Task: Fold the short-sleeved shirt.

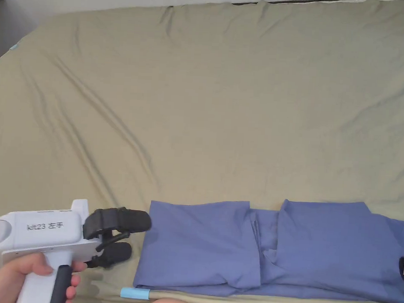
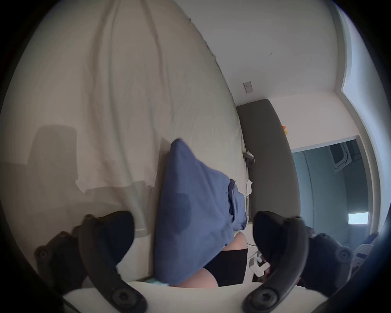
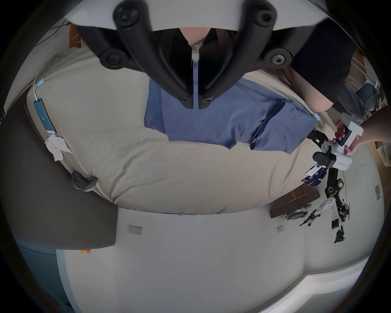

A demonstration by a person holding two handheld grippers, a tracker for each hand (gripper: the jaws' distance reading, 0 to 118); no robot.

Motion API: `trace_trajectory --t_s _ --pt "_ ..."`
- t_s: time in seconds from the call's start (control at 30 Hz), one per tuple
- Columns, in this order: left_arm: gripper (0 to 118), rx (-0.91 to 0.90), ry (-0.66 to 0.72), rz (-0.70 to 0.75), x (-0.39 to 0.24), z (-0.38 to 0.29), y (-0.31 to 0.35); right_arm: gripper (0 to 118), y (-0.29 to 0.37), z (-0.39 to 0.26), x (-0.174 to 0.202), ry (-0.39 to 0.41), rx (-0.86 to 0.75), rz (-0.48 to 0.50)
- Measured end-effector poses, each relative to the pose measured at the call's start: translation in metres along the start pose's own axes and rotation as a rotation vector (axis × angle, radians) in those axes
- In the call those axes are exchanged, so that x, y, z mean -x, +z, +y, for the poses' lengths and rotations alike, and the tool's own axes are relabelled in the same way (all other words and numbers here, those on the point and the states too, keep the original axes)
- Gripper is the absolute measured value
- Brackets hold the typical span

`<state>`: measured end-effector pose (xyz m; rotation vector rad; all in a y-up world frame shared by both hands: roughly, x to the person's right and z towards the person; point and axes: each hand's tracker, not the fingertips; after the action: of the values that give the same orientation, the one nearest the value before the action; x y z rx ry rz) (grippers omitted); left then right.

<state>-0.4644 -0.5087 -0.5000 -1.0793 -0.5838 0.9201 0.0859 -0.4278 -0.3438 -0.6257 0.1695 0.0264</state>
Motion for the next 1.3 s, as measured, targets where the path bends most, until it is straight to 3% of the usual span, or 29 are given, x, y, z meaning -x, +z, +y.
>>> trace_trajectory --t_s 0.1,0.13,0.23,0.27,0.33,0.43,0.6,0.73,1.03,1.2,1.3 --pt "85 0.043 -0.095 -0.102 -0.011 -0.004 -0.026 4 -0.002 -0.003 -0.001 -0.019 0.014 -0.015" --pt "77 0.07 -0.092 -0.04 -0.017 -0.003 -0.039 4 -0.003 -0.003 -0.002 -0.024 0.017 -0.022" --pt "21 0.077 -0.12 0.04 -0.02 0.005 -0.061 4 -0.005 -0.004 -0.003 -0.029 0.026 -0.036" --pt "21 0.081 -0.117 0.098 -0.019 0.007 -0.067 4 -0.005 -0.004 -0.005 -0.032 0.026 -0.037" --pt "20 0.088 -0.106 0.068 -0.022 0.009 -0.063 4 -0.003 -0.003 -0.007 -0.04 0.021 -0.042" --pt "19 0.097 -0.245 0.126 -0.04 0.01 -0.051 4 0.0 -0.001 -0.014 -0.051 0.011 -0.051" --pt "16 0.03 -0.25 0.104 -0.079 0.013 -0.016 4 -0.001 0.0 -0.017 -0.075 0.011 -0.055" --pt "15 0.012 -0.273 0.154 -0.1 0.016 0.013 4 0.003 0.002 -0.01 -0.049 -0.003 -0.035" --pt "15 -0.002 -0.247 0.532 -0.099 0.042 0.064 4 0.01 0.005 -0.007 -0.039 -0.023 0.002" --pt "15 0.054 -0.386 0.575 -0.165 0.025 0.03 4 0.01 0.005 -0.008 -0.043 -0.028 0.029" --pt "15 0.103 -0.546 0.64 -0.214 0.004 -0.011 4 0.01 0.006 -0.007 -0.051 -0.029 0.052"
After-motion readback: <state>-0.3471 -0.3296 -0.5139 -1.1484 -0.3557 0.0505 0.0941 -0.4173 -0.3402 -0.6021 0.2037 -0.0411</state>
